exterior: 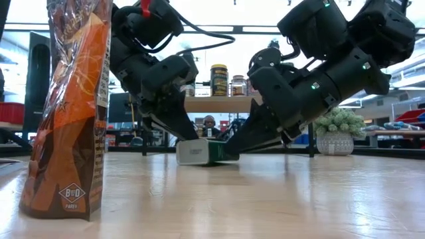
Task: Shelf spices
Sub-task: Put the green seasoning can on the shelf aligned with the other red seasoning can
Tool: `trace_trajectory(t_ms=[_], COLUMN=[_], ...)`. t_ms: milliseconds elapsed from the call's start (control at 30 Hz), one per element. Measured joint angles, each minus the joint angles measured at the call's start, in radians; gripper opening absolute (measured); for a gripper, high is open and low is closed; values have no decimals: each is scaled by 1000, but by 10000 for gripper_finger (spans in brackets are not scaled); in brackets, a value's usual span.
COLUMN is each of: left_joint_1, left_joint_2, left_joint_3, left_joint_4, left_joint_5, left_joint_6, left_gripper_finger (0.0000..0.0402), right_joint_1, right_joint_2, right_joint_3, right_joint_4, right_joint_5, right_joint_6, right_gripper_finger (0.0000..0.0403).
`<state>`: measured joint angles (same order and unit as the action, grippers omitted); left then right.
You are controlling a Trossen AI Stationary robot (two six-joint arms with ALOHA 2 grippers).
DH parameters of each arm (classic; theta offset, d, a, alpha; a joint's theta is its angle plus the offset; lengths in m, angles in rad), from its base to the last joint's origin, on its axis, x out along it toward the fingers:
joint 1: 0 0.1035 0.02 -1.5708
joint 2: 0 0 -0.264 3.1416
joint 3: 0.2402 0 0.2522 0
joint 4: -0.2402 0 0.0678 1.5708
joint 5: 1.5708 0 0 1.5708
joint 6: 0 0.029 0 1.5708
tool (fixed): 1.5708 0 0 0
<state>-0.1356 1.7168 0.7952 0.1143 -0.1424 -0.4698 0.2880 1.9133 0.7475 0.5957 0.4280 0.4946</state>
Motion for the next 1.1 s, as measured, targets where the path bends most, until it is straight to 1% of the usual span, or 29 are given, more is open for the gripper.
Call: trace_trajectory(t_ms=[200,400,567,733,900,1000,1100], left_joint_1=[4,20,17,19,19,19,19], left_joint_2=[1,2,6,9,-7,-25,-41], left_joint_3=[-1,-2,-4,-6,-3,-3,-3], left_joint_4=[-11,-15,-35,-72,-100,-131,-151], left_joint_5=[-5,-4,31,23,16,13,-9], left_joint_6=[2,2,19,20,19,17,15], left_gripper_finger=[1,1,1,1,1,1,1], right_joint_1=[-7,-12,-39,-55,-46,-33,-22], right_joint_2=[0,-1,-2,-3,-23,-68,-138], right_joint_3=[0,6,8,26,26,26,27], right_joint_4=[33,157,231,220,205,165,47], right_joint_5=[11,12,18,-37,-40,-20,41], right_joint_6=[-17,-77,-145,-160,-168,-207,-227], right_gripper_finger=[83,83,83,83,83,83,82])
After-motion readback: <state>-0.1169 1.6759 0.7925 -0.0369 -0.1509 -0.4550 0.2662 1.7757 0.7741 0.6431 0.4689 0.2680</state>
